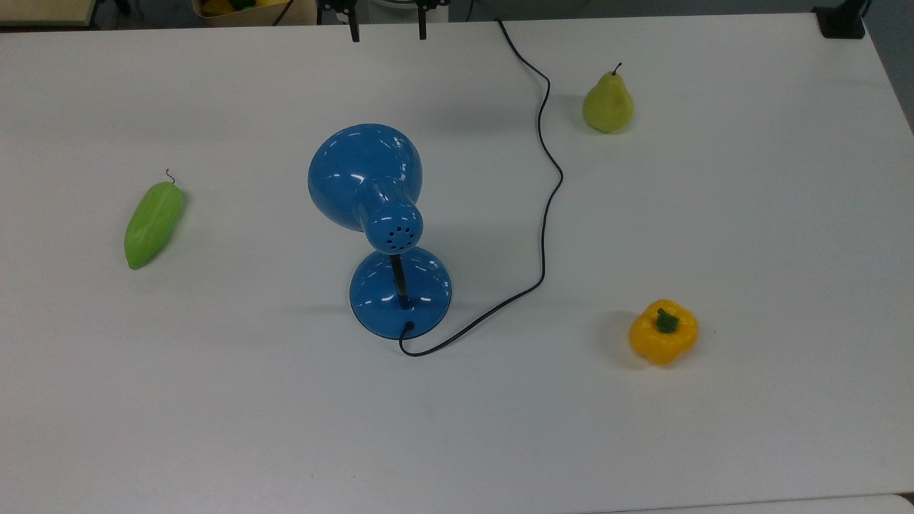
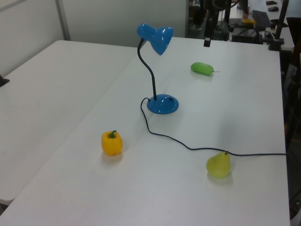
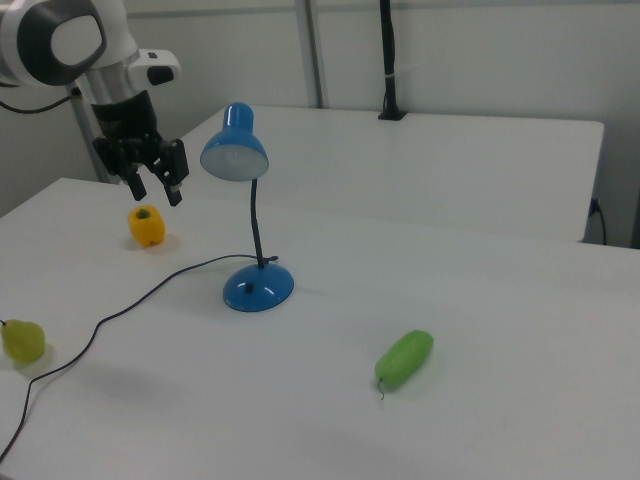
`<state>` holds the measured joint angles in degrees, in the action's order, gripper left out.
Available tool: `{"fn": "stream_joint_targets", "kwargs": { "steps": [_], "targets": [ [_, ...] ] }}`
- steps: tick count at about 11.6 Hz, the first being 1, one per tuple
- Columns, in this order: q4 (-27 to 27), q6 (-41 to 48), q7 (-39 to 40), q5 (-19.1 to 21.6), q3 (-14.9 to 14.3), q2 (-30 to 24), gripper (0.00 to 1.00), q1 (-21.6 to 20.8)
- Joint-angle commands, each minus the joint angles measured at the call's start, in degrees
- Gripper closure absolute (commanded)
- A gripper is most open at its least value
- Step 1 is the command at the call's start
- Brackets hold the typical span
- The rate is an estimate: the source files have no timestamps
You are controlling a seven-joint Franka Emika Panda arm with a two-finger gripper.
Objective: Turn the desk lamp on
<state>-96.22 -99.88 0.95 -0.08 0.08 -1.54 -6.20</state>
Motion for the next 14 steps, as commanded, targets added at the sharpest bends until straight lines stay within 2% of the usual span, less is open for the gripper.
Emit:
{"fn": "stream_joint_targets", "kwargs": {
  "steps": [1, 3, 5, 14],
  "targets": [
    [-0.63, 1.01, 1.07, 1.04, -0.43, -1.19, 0.55, -0.13],
    [-0.63, 0.92, 1.07, 2.35, -0.43, -1.19, 0.80, -0.13],
    [-0.72, 0.57, 1.07, 2.36, -0.43, -1.10, 0.98, -0.04],
    [-1.07, 0.21, 1.51, 2.63, -0.43, -1.10, 1.00, -0.04]
  ]
}}
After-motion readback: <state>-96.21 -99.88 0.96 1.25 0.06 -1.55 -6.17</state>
